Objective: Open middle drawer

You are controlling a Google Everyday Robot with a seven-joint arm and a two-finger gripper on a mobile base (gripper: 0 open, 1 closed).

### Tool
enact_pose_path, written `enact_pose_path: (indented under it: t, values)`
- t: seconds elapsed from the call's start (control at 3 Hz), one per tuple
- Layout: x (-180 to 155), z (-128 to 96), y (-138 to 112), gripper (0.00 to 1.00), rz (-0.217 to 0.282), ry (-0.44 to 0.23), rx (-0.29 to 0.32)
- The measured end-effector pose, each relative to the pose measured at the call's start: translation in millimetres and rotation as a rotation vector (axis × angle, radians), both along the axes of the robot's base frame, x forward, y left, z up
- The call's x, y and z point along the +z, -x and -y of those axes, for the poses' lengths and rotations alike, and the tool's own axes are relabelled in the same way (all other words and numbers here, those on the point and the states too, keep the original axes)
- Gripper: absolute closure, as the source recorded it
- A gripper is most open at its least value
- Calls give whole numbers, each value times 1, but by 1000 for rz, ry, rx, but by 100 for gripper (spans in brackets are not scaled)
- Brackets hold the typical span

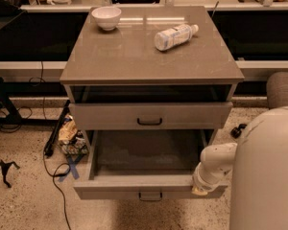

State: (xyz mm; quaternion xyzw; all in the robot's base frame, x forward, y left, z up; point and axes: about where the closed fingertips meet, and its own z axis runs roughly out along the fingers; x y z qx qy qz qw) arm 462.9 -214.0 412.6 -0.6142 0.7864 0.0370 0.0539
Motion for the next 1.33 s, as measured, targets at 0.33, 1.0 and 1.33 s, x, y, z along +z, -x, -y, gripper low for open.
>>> enact_pose_path:
  t: [0.33, 1.0, 1.33]
  values:
    - [0, 1, 3, 100, 0, -3, -4]
    - [-4, 9, 45, 100, 2, -41, -57]
    - [-4, 9, 45, 73, 1, -41, -57]
